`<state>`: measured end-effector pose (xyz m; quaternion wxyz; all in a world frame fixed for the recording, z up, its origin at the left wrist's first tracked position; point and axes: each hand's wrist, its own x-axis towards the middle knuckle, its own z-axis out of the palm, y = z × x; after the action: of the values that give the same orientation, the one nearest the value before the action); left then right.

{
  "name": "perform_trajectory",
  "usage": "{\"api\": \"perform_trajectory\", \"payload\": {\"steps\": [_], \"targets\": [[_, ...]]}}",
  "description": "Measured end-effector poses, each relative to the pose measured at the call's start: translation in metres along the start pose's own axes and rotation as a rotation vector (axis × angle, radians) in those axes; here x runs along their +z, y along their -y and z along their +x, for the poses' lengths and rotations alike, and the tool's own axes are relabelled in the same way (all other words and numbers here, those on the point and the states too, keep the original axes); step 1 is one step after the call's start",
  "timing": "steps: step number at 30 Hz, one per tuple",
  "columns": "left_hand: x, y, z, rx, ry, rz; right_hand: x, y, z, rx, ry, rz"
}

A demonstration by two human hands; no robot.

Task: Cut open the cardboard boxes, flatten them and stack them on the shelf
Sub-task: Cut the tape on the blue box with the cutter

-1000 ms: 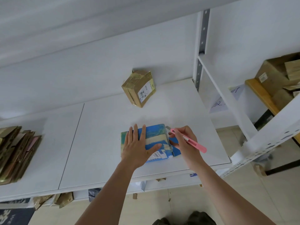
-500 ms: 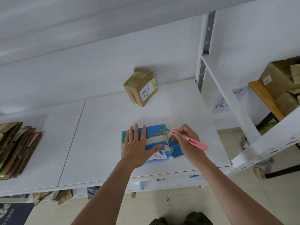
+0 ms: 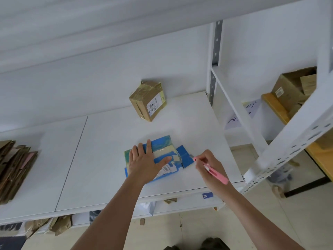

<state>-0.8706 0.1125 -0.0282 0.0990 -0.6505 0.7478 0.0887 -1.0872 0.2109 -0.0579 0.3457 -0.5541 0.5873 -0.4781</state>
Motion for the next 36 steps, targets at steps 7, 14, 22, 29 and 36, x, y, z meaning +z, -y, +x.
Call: {"api": "perform_trajectory", "payload": {"steps": [7,14,22,29,36], "targets": [[-0.022,0.01,0.006,-0.175,0.063,-0.003,-0.013,-0.029,0.027,0.262,0.051,-0.795],[-0.023,0.043,-0.01,-0.401,0.134,-0.323,-0.001,-0.026,0.033,0.373,0.196,-0.698],[-0.032,0.089,-0.031,-0.339,0.387,-1.107,0.084,0.046,0.042,0.141,0.307,-0.175],[-0.01,0.079,-0.036,-0.343,-0.005,-1.004,0.136,0.07,0.049,0.179,0.386,-0.328],[-0.015,0.089,-0.031,-0.379,0.191,-1.098,0.157,0.077,0.055,0.25,0.372,-0.481]]}}
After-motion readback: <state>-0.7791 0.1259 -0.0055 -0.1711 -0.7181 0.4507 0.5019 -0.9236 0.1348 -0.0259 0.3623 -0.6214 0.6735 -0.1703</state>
